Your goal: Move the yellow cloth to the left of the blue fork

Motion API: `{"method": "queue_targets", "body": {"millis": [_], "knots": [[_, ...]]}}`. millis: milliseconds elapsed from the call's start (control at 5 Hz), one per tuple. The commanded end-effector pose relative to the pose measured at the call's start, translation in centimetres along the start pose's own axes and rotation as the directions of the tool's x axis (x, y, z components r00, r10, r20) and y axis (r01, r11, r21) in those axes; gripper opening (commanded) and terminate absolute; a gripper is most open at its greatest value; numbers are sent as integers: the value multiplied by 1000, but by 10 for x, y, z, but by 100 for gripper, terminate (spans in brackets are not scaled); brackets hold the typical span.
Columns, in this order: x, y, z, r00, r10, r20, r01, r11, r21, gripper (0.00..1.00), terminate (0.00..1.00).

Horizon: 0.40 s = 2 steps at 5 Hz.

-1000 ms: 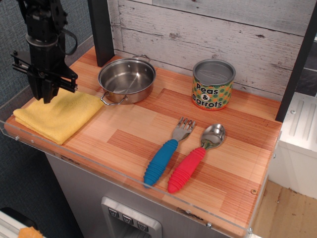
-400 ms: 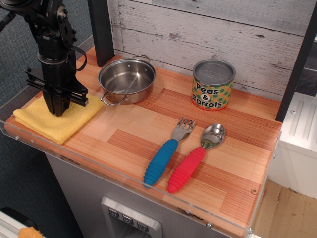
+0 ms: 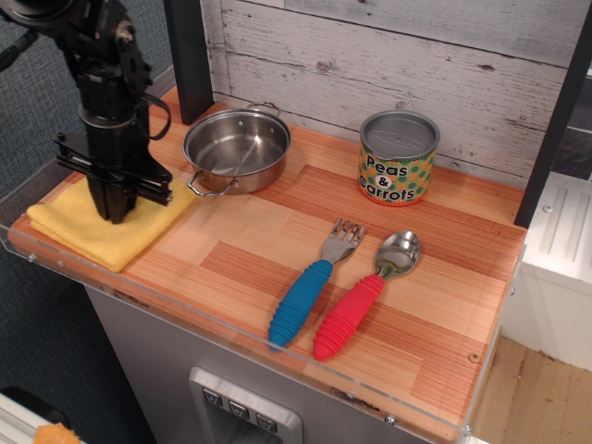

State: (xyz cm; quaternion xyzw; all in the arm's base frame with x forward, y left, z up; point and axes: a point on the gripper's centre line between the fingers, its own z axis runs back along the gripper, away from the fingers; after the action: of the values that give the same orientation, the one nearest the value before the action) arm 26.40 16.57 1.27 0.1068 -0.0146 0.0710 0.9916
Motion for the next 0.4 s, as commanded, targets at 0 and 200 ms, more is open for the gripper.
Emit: {"method": "queue_targets", "body": {"millis": [0,200], "knots": [[2,-14,9,999,-13,34,14,1000,-14,0,0],[0,-29,11,999,-30,31,31,999,-42,0,0]]}}
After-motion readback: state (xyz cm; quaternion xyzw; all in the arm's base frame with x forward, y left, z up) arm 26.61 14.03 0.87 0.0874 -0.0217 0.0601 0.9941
